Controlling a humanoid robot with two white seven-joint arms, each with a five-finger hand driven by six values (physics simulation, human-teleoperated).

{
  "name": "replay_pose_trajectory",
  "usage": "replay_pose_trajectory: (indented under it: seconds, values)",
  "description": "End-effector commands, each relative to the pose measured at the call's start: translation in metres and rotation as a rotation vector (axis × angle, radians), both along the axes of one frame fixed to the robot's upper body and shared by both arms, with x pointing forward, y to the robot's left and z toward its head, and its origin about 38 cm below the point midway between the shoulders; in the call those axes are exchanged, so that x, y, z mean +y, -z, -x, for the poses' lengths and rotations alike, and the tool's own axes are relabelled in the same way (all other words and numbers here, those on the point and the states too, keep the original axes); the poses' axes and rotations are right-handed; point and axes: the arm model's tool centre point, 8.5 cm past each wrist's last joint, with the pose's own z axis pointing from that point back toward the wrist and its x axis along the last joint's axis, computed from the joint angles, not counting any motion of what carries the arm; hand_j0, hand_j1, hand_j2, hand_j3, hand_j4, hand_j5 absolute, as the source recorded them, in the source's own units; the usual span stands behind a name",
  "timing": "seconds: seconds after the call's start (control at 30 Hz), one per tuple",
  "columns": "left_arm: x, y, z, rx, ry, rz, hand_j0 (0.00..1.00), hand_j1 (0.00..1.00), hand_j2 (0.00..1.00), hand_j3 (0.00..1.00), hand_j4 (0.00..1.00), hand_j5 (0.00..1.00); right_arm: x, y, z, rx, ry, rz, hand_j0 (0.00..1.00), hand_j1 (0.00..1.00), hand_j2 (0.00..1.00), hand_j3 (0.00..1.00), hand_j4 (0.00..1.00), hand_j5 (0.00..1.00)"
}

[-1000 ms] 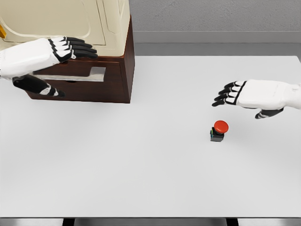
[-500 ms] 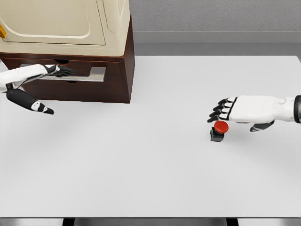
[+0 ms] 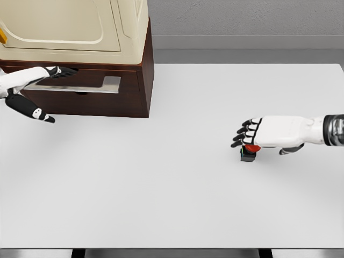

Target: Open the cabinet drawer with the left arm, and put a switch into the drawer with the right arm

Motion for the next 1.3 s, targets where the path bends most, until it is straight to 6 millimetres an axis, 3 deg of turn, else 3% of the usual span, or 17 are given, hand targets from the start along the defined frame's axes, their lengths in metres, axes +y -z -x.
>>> replay_pose_trajectory:
  seconds: [0.0,0.37,0.53,0.77,1.27]
  values:
    - [-0.001,0.001,-0.002,-0.011,-0.013,-0.014,1.00,1.00,1.00,1.00,1.00,1.00,0.002,0.001,0.002,0.005,-0.006,-0.003,1.00,1.00,1.00,1.00,1.00,1.00]
    - [0.001,0.010,0.002,0.012,-0.007,-0.033,1.00,1.00,1.00,1.00,1.00,1.00,0.001,0.003,0.000,-0.005,-0.002,0.017,1.00,1.00,1.00,1.00,1.00,1.00]
    - [0.001,0.010,0.003,0.018,-0.008,-0.014,0.86,0.86,0.86,0.86,0.86,0.86,0.000,0.004,-0.001,-0.017,-0.003,0.034,1.00,1.00,1.00,1.00,1.00,1.00]
    - [-0.002,0.009,0.005,0.031,0.012,0.022,0.86,0.86,0.86,0.86,0.86,0.86,0.003,0.005,-0.001,-0.015,-0.007,0.029,1.00,1.00,1.00,1.00,1.00,1.00]
    - [0.013,0.006,0.028,0.082,0.111,0.097,0.86,0.86,0.86,0.86,0.86,0.86,0.009,0.006,-0.002,-0.014,-0.018,0.013,1.00,1.00,1.00,1.00,1.00,1.00]
